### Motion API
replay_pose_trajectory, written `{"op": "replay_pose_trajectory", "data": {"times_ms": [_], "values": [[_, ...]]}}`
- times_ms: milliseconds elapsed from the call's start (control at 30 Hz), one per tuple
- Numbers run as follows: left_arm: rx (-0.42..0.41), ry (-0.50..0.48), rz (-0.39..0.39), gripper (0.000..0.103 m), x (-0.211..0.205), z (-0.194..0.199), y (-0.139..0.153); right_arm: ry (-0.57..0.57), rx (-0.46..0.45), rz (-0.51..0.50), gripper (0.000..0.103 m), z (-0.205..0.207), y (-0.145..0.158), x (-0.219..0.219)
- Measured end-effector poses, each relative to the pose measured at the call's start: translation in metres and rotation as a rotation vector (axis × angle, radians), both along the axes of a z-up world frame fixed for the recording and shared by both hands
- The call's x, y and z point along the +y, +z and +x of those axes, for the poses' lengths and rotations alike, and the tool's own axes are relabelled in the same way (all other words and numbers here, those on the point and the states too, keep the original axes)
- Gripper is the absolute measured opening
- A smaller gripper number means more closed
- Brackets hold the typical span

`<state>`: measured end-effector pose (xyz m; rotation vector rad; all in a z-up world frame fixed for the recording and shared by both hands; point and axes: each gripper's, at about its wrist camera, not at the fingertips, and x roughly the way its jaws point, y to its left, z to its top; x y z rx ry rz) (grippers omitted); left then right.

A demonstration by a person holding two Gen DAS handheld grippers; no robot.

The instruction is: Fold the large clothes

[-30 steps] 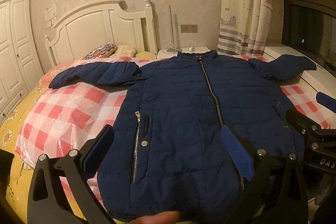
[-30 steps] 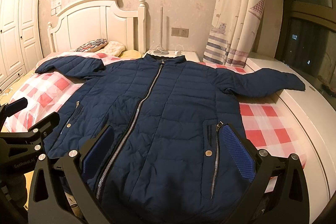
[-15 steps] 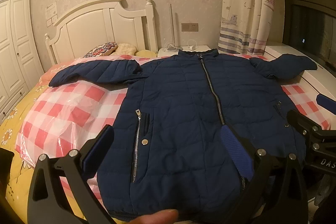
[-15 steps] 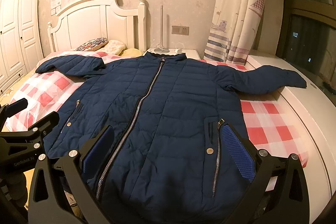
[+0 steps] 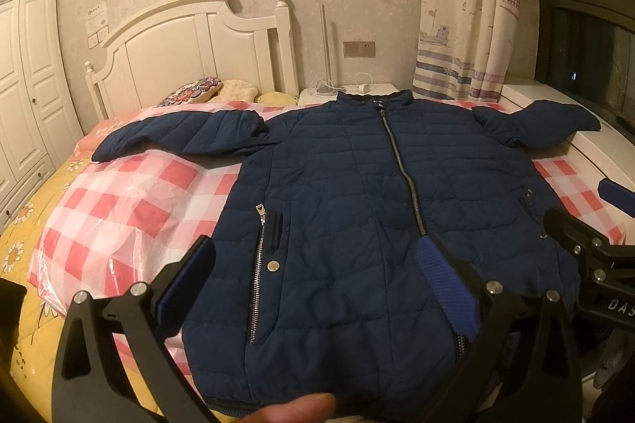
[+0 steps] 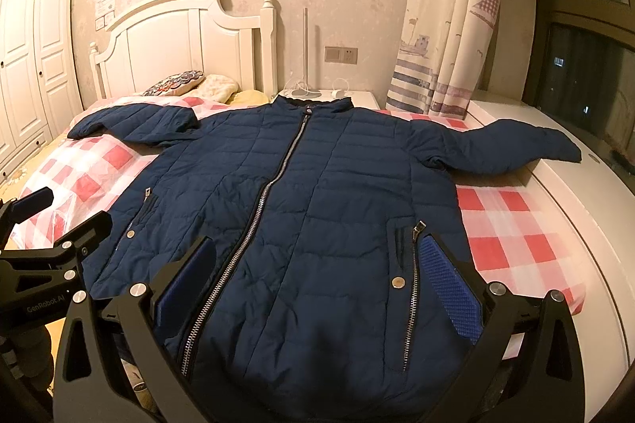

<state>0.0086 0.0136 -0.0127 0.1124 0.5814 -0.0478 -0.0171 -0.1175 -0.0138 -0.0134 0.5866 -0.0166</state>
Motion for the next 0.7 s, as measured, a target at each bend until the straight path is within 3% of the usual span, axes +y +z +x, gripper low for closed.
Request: {"op": "replay_pose_trajectory", "data": {"times_ms": [433,700], "values": [[0.028,0.005,0.021,0.101,-0.006,0.006,-0.005,-0.006,0.029,0.039,0.098,0.004,-0.003,-0.01],[0.091,0.015,0.057,0.101,-0.011,0.041,-0.014,-0.046,0.078,0.072,0.098,0.02,-0.015,-0.037]]}}
